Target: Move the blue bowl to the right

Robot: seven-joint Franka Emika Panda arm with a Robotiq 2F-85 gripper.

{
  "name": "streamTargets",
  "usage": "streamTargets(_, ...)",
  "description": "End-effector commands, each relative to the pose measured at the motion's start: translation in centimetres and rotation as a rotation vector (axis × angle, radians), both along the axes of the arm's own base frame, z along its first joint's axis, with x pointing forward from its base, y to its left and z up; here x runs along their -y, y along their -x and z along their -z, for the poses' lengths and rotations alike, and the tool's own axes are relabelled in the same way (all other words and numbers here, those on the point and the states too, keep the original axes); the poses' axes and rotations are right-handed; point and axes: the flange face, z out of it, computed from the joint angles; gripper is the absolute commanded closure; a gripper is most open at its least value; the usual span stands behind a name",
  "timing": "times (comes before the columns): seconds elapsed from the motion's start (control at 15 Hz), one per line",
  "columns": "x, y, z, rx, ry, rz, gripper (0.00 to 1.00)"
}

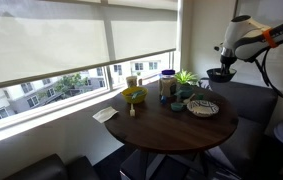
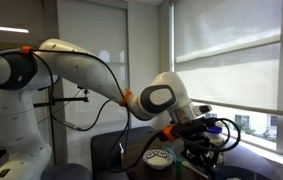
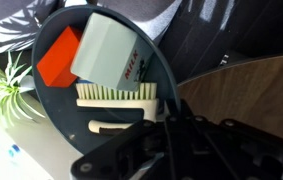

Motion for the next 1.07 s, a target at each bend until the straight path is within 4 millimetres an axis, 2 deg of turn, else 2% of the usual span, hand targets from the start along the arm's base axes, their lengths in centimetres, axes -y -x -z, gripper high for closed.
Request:
streamTargets(0.0, 0.2, -4.0, -0.5, 0.045, 0.072, -0.094, 0.99)
streamTargets(0.27, -2.0, -6.3, 0.2, 0.190, -0.033, -0.093, 0.99)
streamTargets(0.6, -5.6, -7.6, 1.9, 0.201, -0.107, -0.133, 0.99)
streamTargets(0.8, -6.4, -8.1, 2.7, 0.168, -0.102, -0.144, 0.99)
streamTargets(1.0, -6.2, -8.3, 3.5, 0.133, -0.090, -0.136, 0.99)
